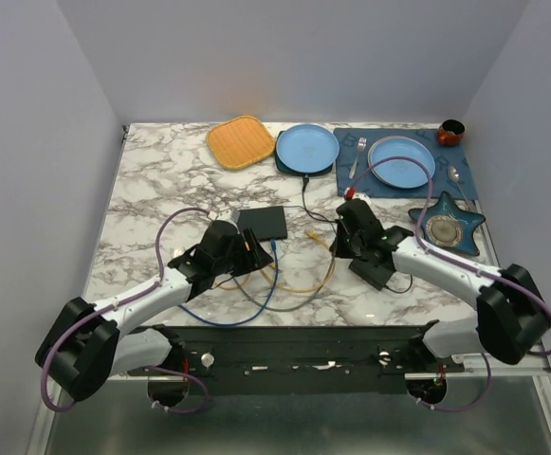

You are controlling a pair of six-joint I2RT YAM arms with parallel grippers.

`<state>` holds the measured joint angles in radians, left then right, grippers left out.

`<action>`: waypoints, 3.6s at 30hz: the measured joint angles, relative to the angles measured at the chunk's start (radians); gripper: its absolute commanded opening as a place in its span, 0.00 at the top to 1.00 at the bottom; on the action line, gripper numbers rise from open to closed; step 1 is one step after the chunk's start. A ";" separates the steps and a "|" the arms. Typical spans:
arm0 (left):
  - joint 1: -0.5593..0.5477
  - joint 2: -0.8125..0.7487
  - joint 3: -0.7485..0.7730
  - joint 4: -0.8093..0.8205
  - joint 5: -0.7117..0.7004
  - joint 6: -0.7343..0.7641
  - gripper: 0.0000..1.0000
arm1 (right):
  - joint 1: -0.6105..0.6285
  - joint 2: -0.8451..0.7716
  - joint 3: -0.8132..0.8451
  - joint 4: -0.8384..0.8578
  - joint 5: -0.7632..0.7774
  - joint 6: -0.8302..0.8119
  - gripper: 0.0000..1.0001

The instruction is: Pull the plug from the switch port

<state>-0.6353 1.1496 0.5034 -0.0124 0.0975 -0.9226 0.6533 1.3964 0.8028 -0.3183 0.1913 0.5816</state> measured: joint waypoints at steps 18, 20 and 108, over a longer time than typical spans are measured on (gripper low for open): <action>-0.001 -0.222 -0.061 0.232 -0.110 0.069 0.01 | 0.034 -0.338 0.203 -0.155 0.053 -0.117 0.99; -0.020 -0.222 -0.061 0.297 -0.079 0.117 0.01 | 0.034 -0.330 0.255 -0.161 0.017 -0.109 0.99; -0.039 0.213 0.008 1.324 0.502 -0.502 1.00 | 0.042 -0.378 -0.266 -0.024 -0.068 0.050 0.46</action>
<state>-0.6743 1.3628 0.5110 1.3121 0.5995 -1.4250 0.6956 1.0183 0.5365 -0.3428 0.1238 0.6319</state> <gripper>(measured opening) 0.037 0.492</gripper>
